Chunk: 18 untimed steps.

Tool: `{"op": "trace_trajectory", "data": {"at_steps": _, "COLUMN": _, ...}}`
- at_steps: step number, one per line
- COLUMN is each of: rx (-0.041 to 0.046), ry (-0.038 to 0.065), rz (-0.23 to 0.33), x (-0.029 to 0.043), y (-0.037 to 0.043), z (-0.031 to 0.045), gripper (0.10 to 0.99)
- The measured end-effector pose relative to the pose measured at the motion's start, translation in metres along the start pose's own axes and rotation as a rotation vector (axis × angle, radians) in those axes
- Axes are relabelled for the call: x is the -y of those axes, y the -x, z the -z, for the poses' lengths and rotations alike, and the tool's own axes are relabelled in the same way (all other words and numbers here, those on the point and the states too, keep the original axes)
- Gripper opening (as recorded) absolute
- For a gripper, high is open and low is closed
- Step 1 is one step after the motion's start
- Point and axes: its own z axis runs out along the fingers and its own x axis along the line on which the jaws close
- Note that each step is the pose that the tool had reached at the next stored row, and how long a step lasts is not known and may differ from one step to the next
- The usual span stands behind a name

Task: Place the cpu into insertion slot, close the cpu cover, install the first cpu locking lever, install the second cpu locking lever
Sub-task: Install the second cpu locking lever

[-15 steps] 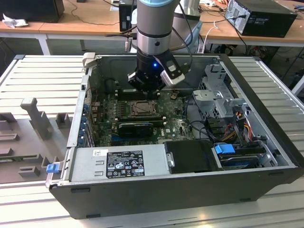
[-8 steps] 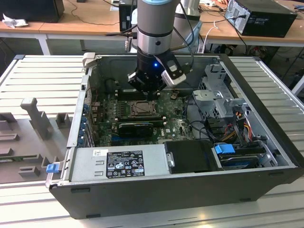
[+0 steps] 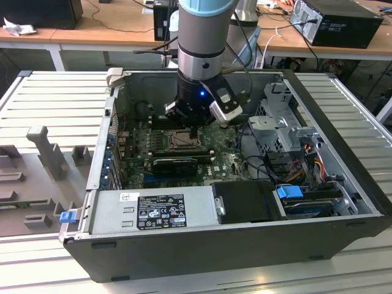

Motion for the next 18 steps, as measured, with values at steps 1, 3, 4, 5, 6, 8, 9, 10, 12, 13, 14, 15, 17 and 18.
{"op": "trace_trajectory", "data": {"at_steps": 1, "rx": -0.0007, "ry": 0.004, "rz": 0.009, "x": 0.0004, "y": 0.0000, "z": -0.0034, "gripper": 0.106}}
{"op": "trace_trajectory", "data": {"at_steps": 3, "rx": -0.0016, "ry": 0.012, "rz": 0.022, "x": 0.0027, "y": -0.0014, "z": -0.0099, "gripper": 0.106}}
{"op": "trace_trajectory", "data": {"at_steps": 4, "rx": -0.0004, "ry": 0.026, "rz": 0.025, "x": 0.0049, "y": -0.0044, "z": -0.0114, "gripper": 0.106}}
{"op": "trace_trajectory", "data": {"at_steps": 5, "rx": 0.0013, "ry": 0.045, "rz": 0.025, "x": 0.0064, "y": -0.0107, "z": -0.0122, "gripper": 0.106}}
{"op": "trace_trajectory", "data": {"at_steps": 6, "rx": 0.0027, "ry": 0.057, "rz": 0.026, "x": 0.0087, "y": -0.0167, "z": -0.0127, "gripper": 0.106}}
{"op": "trace_trajectory", "data": {"at_steps": 8, "rx": 0.0035, "ry": 0.067, "rz": 0.027, "x": 0.0160, "y": -0.0241, "z": -0.0126, "gripper": 0.106}}
{"op": "trace_trajectory", "data": {"at_steps": 9, "rx": 0.0036, "ry": 0.068, "rz": 0.028, "x": 0.0183, "y": -0.0250, "z": -0.0125, "gripper": 0.106}}
{"op": "trace_trajectory", "data": {"at_steps": 10, "rx": 0.0037, "ry": 0.071, "rz": 0.029, "x": 0.0193, "y": -0.0272, "z": -0.0124, "gripper": 0.106}}
{"op": "trace_trajectory", "data": {"at_steps": 12, "rx": 0.0046, "ry": 0.084, "rz": 0.031, "x": 0.0188, "y": -0.0360, "z": -0.0126, "gripper": 0.106}}
{"op": "trace_trajectory", "data": {"at_steps": 13, "rx": 0.0053, "ry": 0.091, "rz": 0.031, "x": 0.0188, "y": -0.0372, "z": -0.0128, "gripper": 0.106}}
{"op": "trace_trajectory", "data": {"at_steps": 14, "rx": 0.0063, "ry": 0.100, "rz": 0.031, "x": 0.0188, "y": -0.0382, "z": -0.0130, "gripper": 0.106}}
{"op": "trace_trajectory", "data": {"at_steps": 15, "rx": 0.0078, "ry": 0.114, "rz": 0.031, "x": 0.0192, "y": -0.0400, "z": -0.0141, "gripper": 0.106}}
{"op": "trace_trajectory", "data": {"at_steps": 17, "rx": 0.0093, "ry": 0.128, "rz": 0.031, "x": 0.0217, "y": -0.0424, "z": -0.0186, "gripper": 0.106}}
{"op": "trace_trajectory", "data": {"at_steps": 18, "rx": 0.0097, "ry": 0.130, "rz": 0.031, "x": 0.0220, "y": -0.0426, "z": -0.0200, "gripper": 0.106}}
